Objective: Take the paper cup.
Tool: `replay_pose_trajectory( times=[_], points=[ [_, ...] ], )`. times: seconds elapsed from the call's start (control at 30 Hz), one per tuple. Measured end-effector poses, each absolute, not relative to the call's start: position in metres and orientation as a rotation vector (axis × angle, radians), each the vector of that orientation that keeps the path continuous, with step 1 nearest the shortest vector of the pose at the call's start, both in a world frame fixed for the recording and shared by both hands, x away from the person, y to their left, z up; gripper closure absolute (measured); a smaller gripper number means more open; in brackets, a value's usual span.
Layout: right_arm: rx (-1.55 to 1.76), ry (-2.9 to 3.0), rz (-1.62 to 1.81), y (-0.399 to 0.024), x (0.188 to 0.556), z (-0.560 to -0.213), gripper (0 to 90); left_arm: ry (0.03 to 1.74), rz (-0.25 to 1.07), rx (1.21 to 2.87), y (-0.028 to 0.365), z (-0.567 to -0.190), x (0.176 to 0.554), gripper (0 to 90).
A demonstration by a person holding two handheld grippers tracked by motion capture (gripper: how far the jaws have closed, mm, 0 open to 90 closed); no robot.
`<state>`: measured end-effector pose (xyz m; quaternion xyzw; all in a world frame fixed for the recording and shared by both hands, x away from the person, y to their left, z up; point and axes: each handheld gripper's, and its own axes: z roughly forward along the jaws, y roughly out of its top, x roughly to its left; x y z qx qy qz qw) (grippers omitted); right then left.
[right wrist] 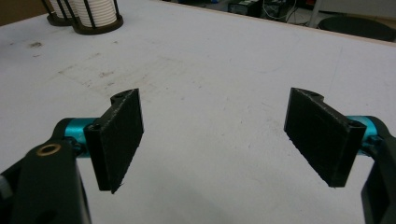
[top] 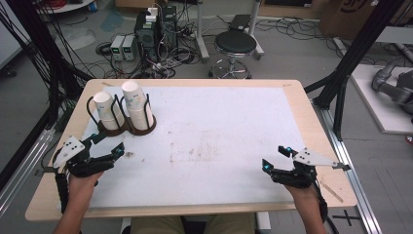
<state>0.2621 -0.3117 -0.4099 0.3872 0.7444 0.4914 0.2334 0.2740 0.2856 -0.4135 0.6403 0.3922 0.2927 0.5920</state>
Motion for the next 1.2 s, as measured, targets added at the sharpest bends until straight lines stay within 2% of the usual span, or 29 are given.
replay_pose_trajectory(
  times=[0.7, 1.03, 1.2],
  points=[
    [1.060, 2.054, 1.365, -0.310, 0.266, -0.410, 20.4, 0.948, 0.690, 1.483, 0.292, -0.410, 0.276, 16.0],
    [1.046, 2.075, 1.354, -0.305, 0.265, -0.408, 20.4, 0.961, 0.696, 1.490, 0.308, -0.380, 0.292, 16.2],
    [1.051, 2.078, 1.349, -0.304, 0.267, -0.408, 20.4, 0.999, 0.715, 1.505, 0.320, -0.357, 0.314, 16.2]
  ],
)
